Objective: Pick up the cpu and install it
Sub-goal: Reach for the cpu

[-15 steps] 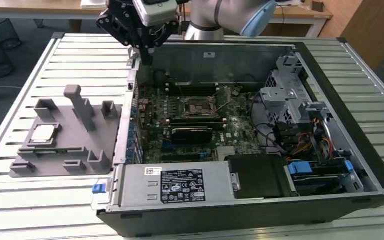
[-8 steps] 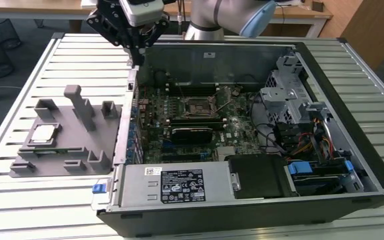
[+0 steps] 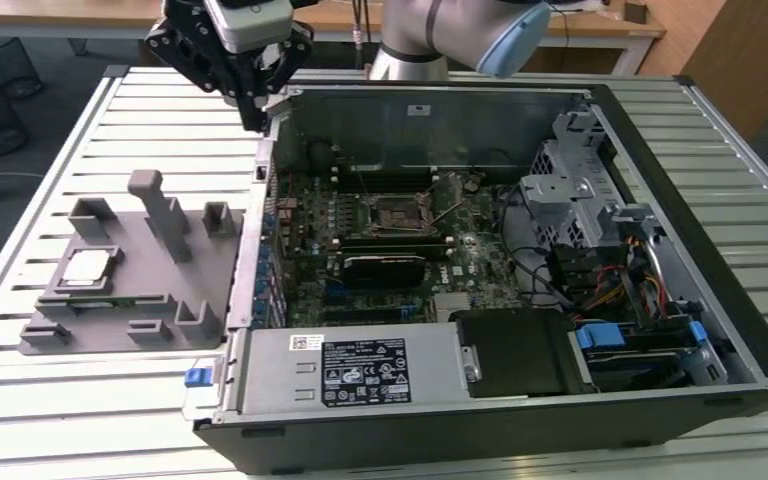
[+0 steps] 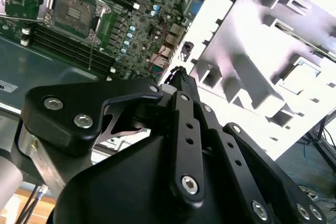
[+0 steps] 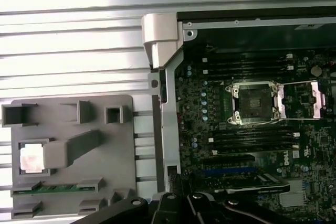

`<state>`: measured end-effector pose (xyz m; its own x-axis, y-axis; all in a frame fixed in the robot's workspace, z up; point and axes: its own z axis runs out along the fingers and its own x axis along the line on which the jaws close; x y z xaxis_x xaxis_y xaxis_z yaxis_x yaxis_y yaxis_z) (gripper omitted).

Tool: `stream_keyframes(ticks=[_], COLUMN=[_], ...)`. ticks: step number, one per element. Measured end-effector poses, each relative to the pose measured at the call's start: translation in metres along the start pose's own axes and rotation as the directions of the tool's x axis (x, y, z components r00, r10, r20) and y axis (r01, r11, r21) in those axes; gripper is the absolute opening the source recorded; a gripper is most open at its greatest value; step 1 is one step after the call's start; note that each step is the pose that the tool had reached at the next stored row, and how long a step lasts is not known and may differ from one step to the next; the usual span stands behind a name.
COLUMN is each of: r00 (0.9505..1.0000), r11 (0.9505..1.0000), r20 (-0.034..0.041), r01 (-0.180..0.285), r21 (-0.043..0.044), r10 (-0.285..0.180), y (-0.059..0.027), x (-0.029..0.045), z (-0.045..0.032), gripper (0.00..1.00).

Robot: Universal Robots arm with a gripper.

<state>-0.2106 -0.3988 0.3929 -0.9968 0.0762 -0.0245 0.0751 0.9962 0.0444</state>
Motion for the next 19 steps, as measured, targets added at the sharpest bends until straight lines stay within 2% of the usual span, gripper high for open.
stream_keyframes(ticks=[11, 16, 17, 19], r00=[1.0, 1.0, 1.0, 1.0], r11=[1.0, 1.0, 1.0, 1.0], r20=[0.0, 0.0, -0.0001, 0.0], r01=[0.0, 0.0, 0.0, 0.0], r21=[0.0001, 0.0, 0.0001, 0.0], r10=[0.0, 0.0, 0.0, 0.0], y=[-0.0018, -0.003, -0.0035, -0.0043], x=[0.0244, 0.0391, 0.0463, 0.0522], z=[-0.0005, -0.0008, -0.0009, -0.001], gripper=[0.11, 0.11, 0.11, 0.11])
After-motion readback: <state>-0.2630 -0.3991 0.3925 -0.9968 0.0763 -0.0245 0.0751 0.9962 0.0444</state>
